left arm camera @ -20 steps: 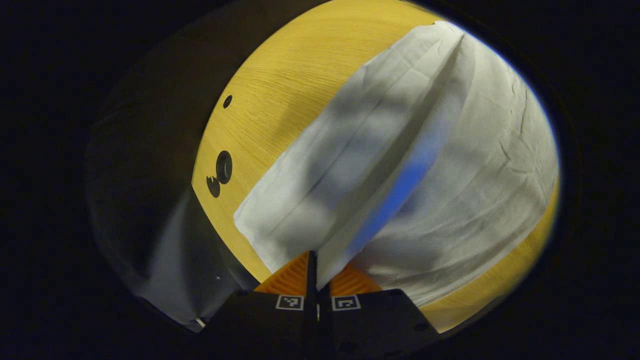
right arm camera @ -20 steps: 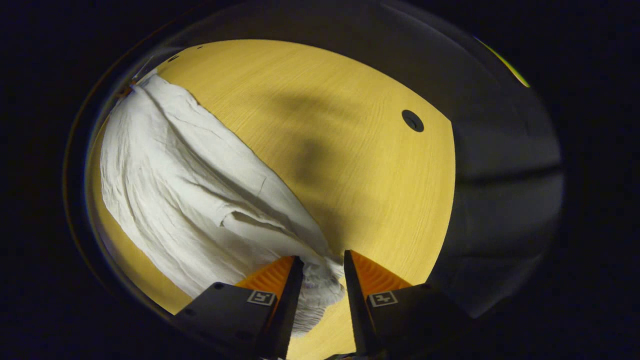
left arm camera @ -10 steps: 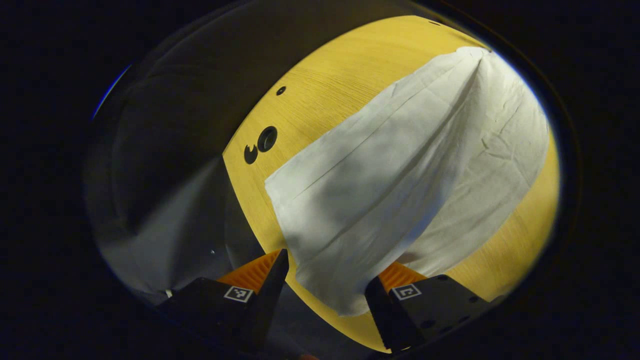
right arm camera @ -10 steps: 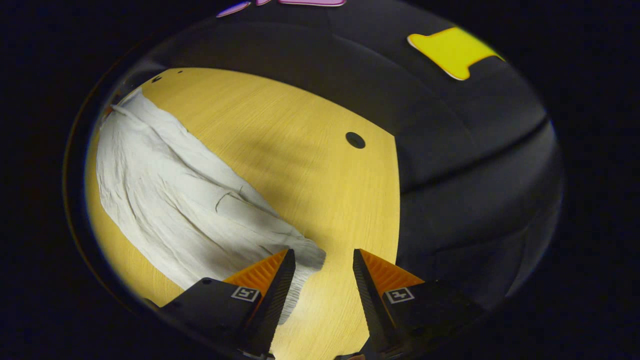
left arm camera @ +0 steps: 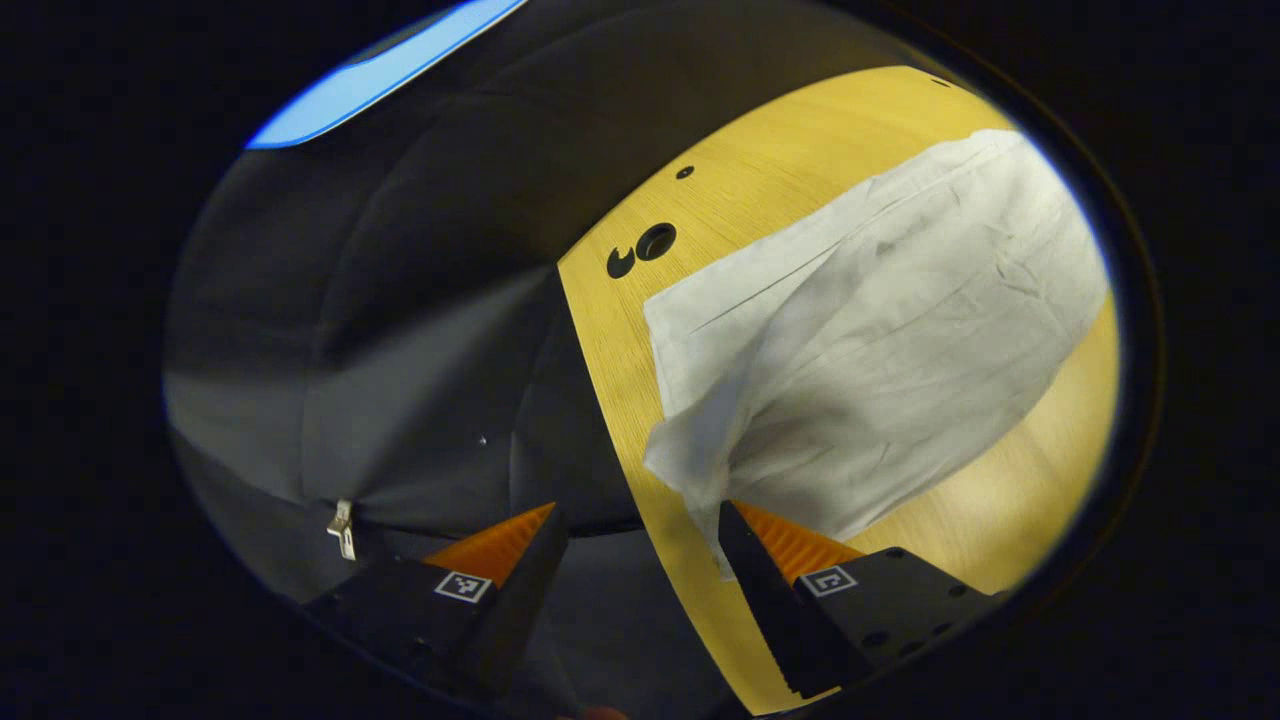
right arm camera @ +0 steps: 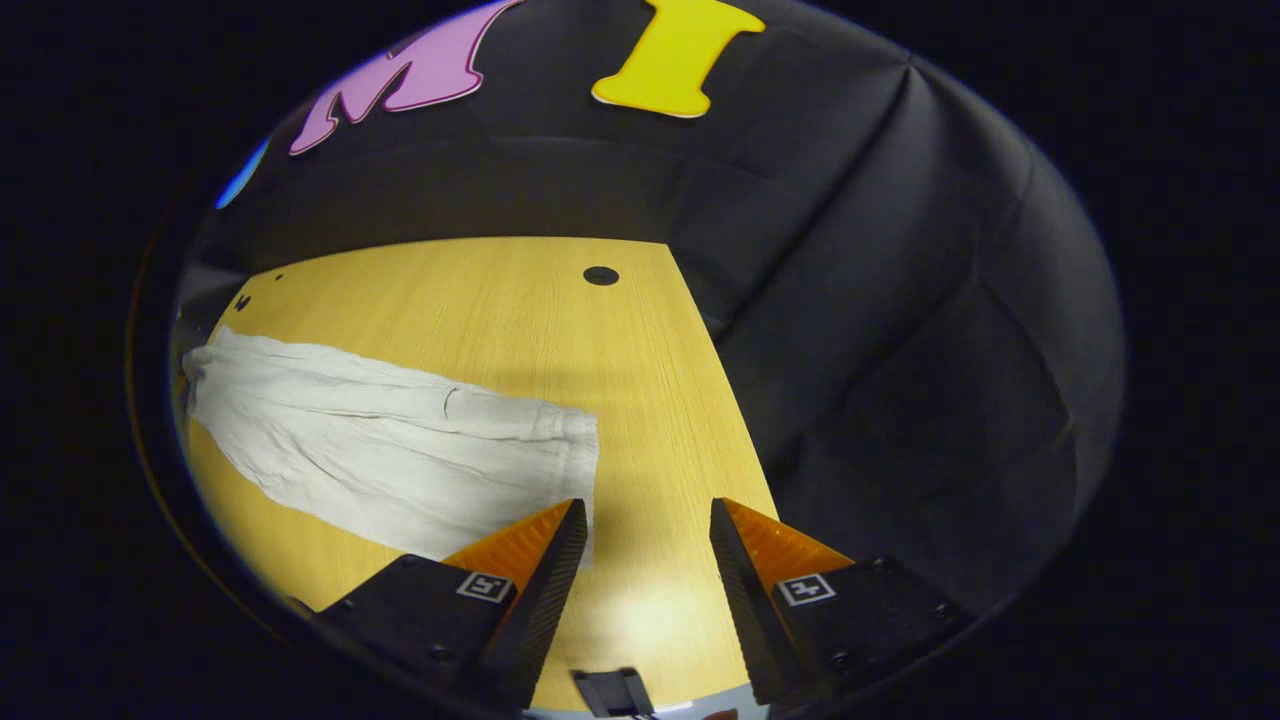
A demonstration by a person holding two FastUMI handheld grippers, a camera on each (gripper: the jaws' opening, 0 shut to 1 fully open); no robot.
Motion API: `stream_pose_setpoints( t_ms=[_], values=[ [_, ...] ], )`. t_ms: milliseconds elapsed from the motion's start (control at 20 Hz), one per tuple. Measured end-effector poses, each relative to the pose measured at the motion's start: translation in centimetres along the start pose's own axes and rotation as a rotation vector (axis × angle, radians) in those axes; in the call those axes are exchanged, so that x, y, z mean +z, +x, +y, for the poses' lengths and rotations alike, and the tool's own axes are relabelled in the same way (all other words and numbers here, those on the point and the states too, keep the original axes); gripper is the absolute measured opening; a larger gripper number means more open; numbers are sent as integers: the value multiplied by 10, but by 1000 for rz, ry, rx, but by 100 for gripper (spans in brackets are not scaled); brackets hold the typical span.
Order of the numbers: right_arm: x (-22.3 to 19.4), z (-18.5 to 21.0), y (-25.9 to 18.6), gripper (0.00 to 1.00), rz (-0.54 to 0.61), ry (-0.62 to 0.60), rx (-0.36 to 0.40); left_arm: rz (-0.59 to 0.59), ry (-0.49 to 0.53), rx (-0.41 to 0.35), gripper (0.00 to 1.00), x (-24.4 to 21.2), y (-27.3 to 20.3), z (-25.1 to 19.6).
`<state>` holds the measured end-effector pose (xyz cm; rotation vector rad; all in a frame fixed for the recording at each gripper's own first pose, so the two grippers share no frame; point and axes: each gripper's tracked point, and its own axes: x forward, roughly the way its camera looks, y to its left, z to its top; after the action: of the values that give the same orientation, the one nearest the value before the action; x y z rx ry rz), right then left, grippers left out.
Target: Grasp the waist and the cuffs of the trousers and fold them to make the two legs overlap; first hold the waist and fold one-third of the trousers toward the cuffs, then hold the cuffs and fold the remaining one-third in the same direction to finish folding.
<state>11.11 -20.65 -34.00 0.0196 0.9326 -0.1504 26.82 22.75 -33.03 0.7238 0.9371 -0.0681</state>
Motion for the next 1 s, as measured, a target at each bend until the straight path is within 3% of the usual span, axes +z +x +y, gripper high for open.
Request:
stream_pose_setpoints(
  t_ms=[250, 500, 750, 1000],
  values=[
    [-53, 52, -15, 81, 66, 461, 100, -11, -224, -94, 96, -25, -30, -36],
    [-76, 80, 12, 80, 91, 728, 120, 65, -407, -231, 96, -47, -57, -78],
    [-75, 80, 51, 81, 65, 1052, 140, -62, -648, -342, 96, -20, -82, -95],
    [-54, 79, 73, 80, 0, 1236, 129, -122, -774, -417, 96, 2, -99, -122]
  ],
)
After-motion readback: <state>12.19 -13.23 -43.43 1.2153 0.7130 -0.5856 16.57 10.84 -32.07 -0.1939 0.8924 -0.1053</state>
